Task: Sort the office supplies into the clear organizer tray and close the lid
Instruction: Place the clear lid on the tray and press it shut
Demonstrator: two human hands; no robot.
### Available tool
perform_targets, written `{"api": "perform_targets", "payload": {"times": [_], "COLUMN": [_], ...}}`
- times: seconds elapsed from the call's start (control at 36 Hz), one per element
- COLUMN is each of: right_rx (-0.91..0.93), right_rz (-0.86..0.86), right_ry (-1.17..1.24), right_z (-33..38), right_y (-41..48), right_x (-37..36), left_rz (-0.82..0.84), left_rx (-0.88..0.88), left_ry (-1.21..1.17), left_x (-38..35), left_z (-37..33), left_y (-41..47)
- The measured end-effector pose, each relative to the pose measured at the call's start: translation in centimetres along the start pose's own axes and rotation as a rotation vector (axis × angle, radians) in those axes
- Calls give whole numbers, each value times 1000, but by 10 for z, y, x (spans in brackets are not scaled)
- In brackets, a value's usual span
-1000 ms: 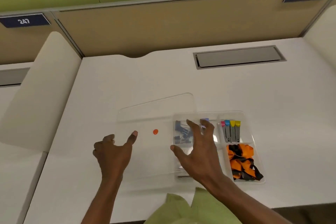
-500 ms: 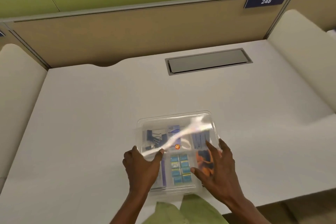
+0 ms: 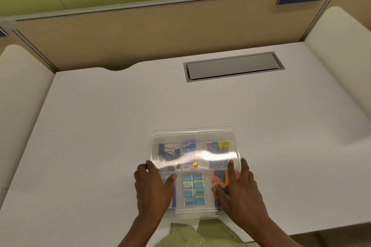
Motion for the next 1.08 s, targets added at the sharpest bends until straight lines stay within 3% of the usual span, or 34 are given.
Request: {"api": "perform_targets", "payload": {"times": [0.44,0.61,0.75,0.86,1.08], "right_rx": [23,-22,87,238,230], "right_rz": [51,-29,-207,-174,-112], "right_ry": [-92,-19,117,-3,-106], "right_z": [-16,-16,-5,16,21], "right_y": [-17,-4,26,46,46], "right_x": [-16,12,46,32,4], "left_rz": [47,-8,-131,-127,-61], "left_rx": [-91,-127,-343,-551,-615], "left_ry": [-17,81,68,79,164], "left_x": [-18,-7,6,0,-20], "left_z": [13,12,-8,-29,-35], "left_y": [-18,-9,6,12,17]}}
Point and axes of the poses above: each hand's wrist, its own y-axis towards the middle knuckle, its own x-axis out of the back of the hand, z = x × y, the point moved 9 cm from there along y, towards the middle knuckle, and after that the axes turned 6 degrees about y, right-handed, at the moved point
